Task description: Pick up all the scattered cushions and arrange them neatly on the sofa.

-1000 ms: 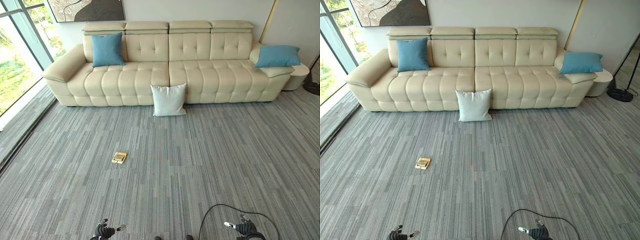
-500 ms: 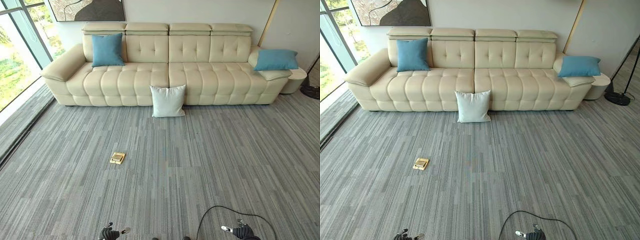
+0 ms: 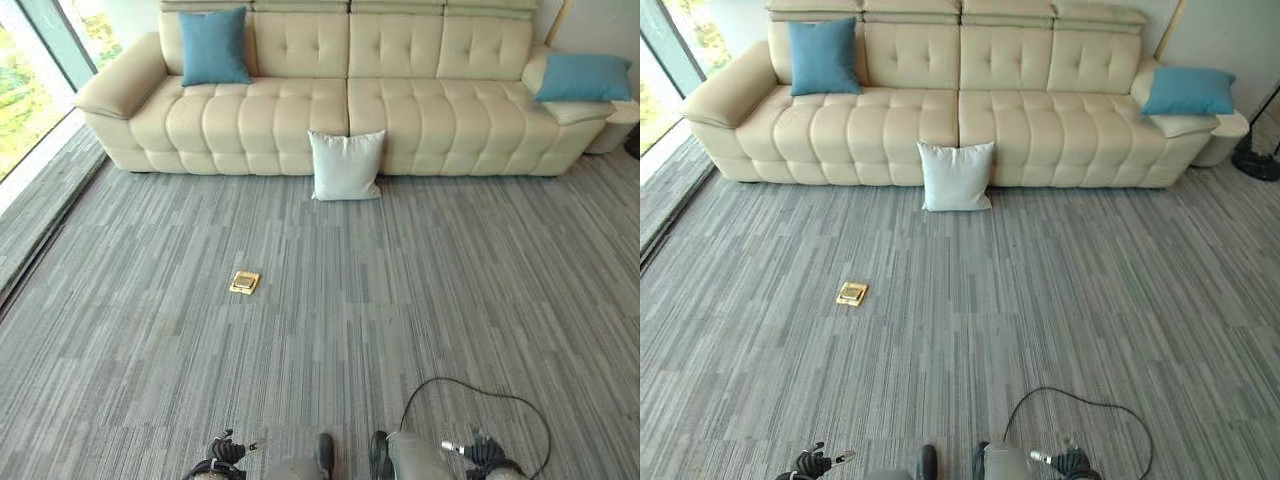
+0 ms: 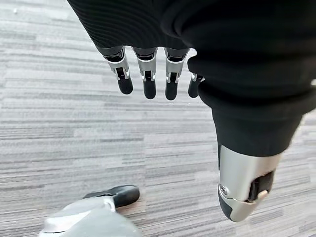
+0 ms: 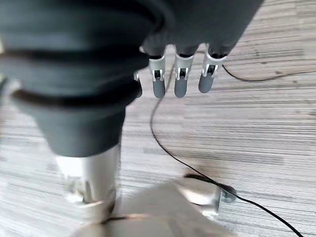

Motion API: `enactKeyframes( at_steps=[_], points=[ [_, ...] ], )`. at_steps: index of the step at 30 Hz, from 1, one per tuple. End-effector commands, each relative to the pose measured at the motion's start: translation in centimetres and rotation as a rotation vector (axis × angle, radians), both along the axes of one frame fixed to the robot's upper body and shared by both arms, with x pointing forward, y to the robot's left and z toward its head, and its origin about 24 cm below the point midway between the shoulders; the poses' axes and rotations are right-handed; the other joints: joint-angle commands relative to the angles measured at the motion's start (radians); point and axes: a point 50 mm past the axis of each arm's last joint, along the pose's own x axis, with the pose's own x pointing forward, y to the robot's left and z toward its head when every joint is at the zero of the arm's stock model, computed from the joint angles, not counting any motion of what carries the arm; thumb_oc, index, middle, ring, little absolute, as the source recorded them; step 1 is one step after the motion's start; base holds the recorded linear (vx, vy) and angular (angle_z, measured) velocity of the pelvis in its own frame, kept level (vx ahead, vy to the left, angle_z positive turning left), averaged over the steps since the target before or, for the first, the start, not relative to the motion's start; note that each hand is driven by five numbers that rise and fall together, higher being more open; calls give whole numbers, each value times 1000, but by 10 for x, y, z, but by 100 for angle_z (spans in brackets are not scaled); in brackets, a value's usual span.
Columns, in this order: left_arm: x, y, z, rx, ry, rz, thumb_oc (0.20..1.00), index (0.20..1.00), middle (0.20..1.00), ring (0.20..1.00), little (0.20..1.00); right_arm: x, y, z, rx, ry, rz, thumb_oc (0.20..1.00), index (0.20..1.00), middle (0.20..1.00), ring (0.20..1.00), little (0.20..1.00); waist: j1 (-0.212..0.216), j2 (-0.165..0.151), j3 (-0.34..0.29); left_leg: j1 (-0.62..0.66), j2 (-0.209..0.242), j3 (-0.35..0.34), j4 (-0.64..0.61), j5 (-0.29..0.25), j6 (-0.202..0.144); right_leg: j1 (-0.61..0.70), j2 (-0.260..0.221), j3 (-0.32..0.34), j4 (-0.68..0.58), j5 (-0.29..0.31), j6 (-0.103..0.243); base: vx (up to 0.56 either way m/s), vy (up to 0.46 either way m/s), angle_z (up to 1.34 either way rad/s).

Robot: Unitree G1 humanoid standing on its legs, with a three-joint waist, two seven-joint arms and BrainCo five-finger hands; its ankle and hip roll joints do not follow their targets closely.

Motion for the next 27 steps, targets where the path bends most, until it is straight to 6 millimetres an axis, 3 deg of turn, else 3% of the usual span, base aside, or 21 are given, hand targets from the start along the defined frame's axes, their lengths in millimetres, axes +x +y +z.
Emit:
enactKeyframes(
  at_steps=[1, 2, 4, 6, 7, 9, 10, 12, 13, 15, 17, 18, 19, 21, 23, 24, 25, 27],
  points=[
    [7, 5, 4, 7, -35, 24, 1000, 1000, 1000, 1000, 1000, 24, 5, 8, 3, -87, 12, 1000, 1000, 1000, 1000, 1000, -5, 0, 17, 118, 55, -63, -50, -104, -78, 95, -21, 19, -138, 32, 22, 247, 28, 1],
    [7, 5, 3, 9, -33, 22, 1000, 1000, 1000, 1000, 1000, 23, 5, 7, 1, -85, 12, 1000, 1000, 1000, 1000, 1000, -11, 0, 17, 137, 52, -70, -58, -114, -81, 87, -12, 5, -198, 6, 11, 245, -20, 3],
    [8, 5, 4, 11, -31, 19, 1000, 1000, 1000, 1000, 1000, 24, 5, 7, -3, -82, 14, 1000, 1000, 1000, 1000, 1000, -21, -7, 22, 164, 44, -84, -71, -132, -90, 80, -8, -21, -331, 17, 11, 260, -64, 2],
    [11, 4, 4, 15, -32, 10, 1000, 1000, 1000, 1000, 1000, 21, 3, 7, -12, -70, 13, 1000, 1000, 1000, 1000, 1000, -52, -21, 29, 211, 36, -106, -76, -170, -110, 40, -7, -56, -574, 91, 39, 418, -122, 3],
    [12, 3, 4, 15, -34, 7, 1000, 1000, 1000, 1000, 1000, 21, 3, 7, -16, -67, 13, 1000, 1000, 1000, 1000, 1000, -62, -17, 34, 229, 47, -112, -76, -183, -118, 37, -2, -76, -626, 111, 47, 468, -135, 17],
    [13, 3, 4, 20, -35, -6, 1000, 1000, 1000, 1000, 1000, 19, 0, 7, -28, -64, 16, 1000, 1000, 1000, 1000, 1000, -78, -18, 31, 251, 54, -118, -76, -205, -132, 24, -5, -96, -664, 133, 58, 528, -189, 50],
    [10, 1, 3, 23, -25, -19, 1000, 1000, 1000, 1000, 1000, 5, -5, 4, -34, -31, 1, 1000, 1000, 1000, 1000, 1000, -95, -17, -5, 276, 84, -130, -76, -233, -151, 54, 7, -87, -683, 162, 28, 561, -231, 55],
    [9, 0, 2, 21, -22, -19, 1000, 1000, 1000, 1000, 1000, 4, -7, 3, -39, -26, -6, 1000, 1000, 1000, 1000, 1000, -99, -10, -15, 278, 102, -127, -76, -228, -159, 59, 18, -86, -679, 159, 22, 467, -224, 69],
    [9, -2, 2, 21, -21, -30, 1000, 1000, 1000, 1000, 1000, 4, -9, 4, -42, -29, -4, 1000, 1000, 1000, 1000, 1000, -105, 6, -28, 272, 132, -125, -56, -182, -181, 63, 39, -86, -657, 142, 6, 441, -231, 62],
    [10, -3, 2, 20, -26, -38, 1000, 1000, 1000, 1000, 1000, 5, -11, 5, -39, -39, -7, 1000, 1000, 1000, 1000, 1000, -109, 22, -34, 257, 157, -127, -7, -131, -206, 70, 59, -86, -642, 116, -16, 354, -189, 2],
    [13, -2, 4, 21, -38, -41, 1000, 1000, 1000, 1000, 1000, 8, -9, 6, -31, -51, -10, 1000, 1000, 1000, 1000, 1000, -109, 32, -33, 220, 175, -124, 85, -44, -238, 101, 80, -86, -636, 80, -42, 308, -197, -14],
    [18, -2, 5, 17, -53, -49, 1000, 1000, 1000, 1000, 1000, 13, -10, 8, -28, -71, -15, 1000, 1000, 1000, 1000, 1000, -103, 22, -17, 158, 163, -127, 229, 44, -259, 141, 82, -80, -639, 58, -65, 320, -222, -3],
    [22, -3, 6, 18, -61, -58, 1000, 1000, 1000, 1000, 1000, 17, -11, 9, -28, -82, -10, 1000, 1000, 1000, 1000, 1000, -101, 15, -10, 132, 154, -124, 307, 73, -266, 159, 82, -76, -639, 47, -77, 273, -193, -6],
    [28, -4, 9, 19, -82, -69, 1000, 1000, 1000, 1000, 1000, 21, -12, 11, -40, -90, 0, 1000, 1000, 1000, 1000, 1000, -90, 0, 2, 87, 146, -95, 422, 85, -261, 195, 78, -61, -644, 21, -94, 223, -129, -20],
    [31, -5, 10, 18, -94, -70, 1000, 1000, 1000, 1000, 1000, 24, -14, 12, -49, -93, 9, 1000, 1000, 1000, 1000, 1000, -78, -15, 10, 38, 146, -58, 456, 70, -241, 232, 70, -42, -651, 0, -102, 240, -87, -33],
    [32, -5, 10, 17, -94, -70, 1000, 1000, 1000, 1000, 1000, 25, -15, 13, -52, -96, 6, 1000, 1000, 1000, 1000, 1000, -68, -20, 17, 13, 147, -44, 458, 42, -228, 252, 66, -32, -654, -8, -102, 348, -52, -28],
    [30, -6, 9, 15, -88, -70, 1000, 1000, 1000, 1000, 1000, 26, -15, 13, -53, -97, 6, 1000, 1000, 1000, 1000, 1000, -52, -33, 20, -28, 133, -25, 399, -27, -201, 287, 57, -16, -667, -24, -96, 344, -26, -23],
    [29, -7, 8, 13, -82, -76, 1000, 1000, 1000, 1000, 1000, 28, -16, 14, -59, -103, 12, 1000, 1000, 1000, 1000, 1000, -36, -45, 22, -90, 104, -28, 315, -80, -186, 317, 45, -3, -680, -39, -84, 296, 8, -13]
  ],
)
